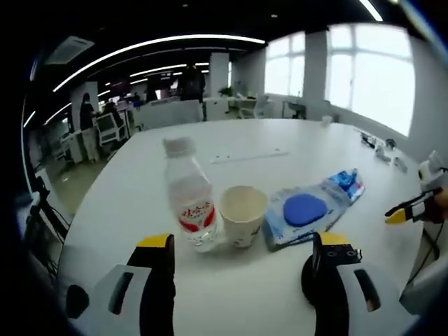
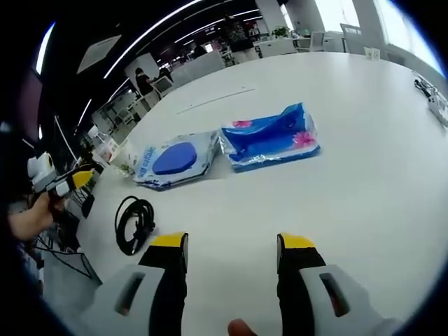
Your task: Arrange the tabletop items into an orderly group along one side of the table until the central work area is clear of visible clutter.
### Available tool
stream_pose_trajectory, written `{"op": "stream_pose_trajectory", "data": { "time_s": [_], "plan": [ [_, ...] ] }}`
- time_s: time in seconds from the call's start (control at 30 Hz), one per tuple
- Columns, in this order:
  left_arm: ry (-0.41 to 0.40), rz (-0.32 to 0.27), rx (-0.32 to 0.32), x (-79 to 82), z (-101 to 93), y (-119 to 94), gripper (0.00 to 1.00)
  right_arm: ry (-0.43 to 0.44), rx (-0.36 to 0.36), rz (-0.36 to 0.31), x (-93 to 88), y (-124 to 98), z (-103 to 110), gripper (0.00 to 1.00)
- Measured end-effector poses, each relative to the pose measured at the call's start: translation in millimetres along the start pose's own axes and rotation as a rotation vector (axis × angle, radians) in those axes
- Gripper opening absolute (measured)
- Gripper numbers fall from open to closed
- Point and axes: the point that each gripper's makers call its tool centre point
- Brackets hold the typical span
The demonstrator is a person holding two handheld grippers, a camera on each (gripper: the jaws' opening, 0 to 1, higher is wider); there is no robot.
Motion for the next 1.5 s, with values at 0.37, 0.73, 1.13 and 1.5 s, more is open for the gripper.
{"op": "stream_pose_trajectory", "data": {
  "time_s": [0.37, 0.73, 1.13, 1.5],
  "plan": [
    [-0.022, 0.026, -0.004, -15.0, -4.7, -6, 0.75, -0.009, 0.014, 0.001, -0.6, 2, 8, 0.48],
    [-0.038, 0.051, -0.006, -25.9, -22.6, -14, 0.71, -0.023, 0.037, 0.009, -1.9, 5, 19, 0.48],
    [-0.094, 0.09, -0.038, -53.0, -45.5, -14, 0.71, -0.048, 0.063, 0.03, -7.1, 10, 31, 0.48],
    [-0.116, 0.104, -0.039, -63.7, -48.0, -17, 0.71, -0.063, 0.073, 0.043, -10.6, 11, 37, 0.48]
  ]
}}
Point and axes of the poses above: the point that each gripper's makers call its tool centre point, and the gripper's own axes: y roughly forward along the fingers, z roughly to its left, x roughly out of its top, and after that the axes turned 5 degrees about y, right-handed
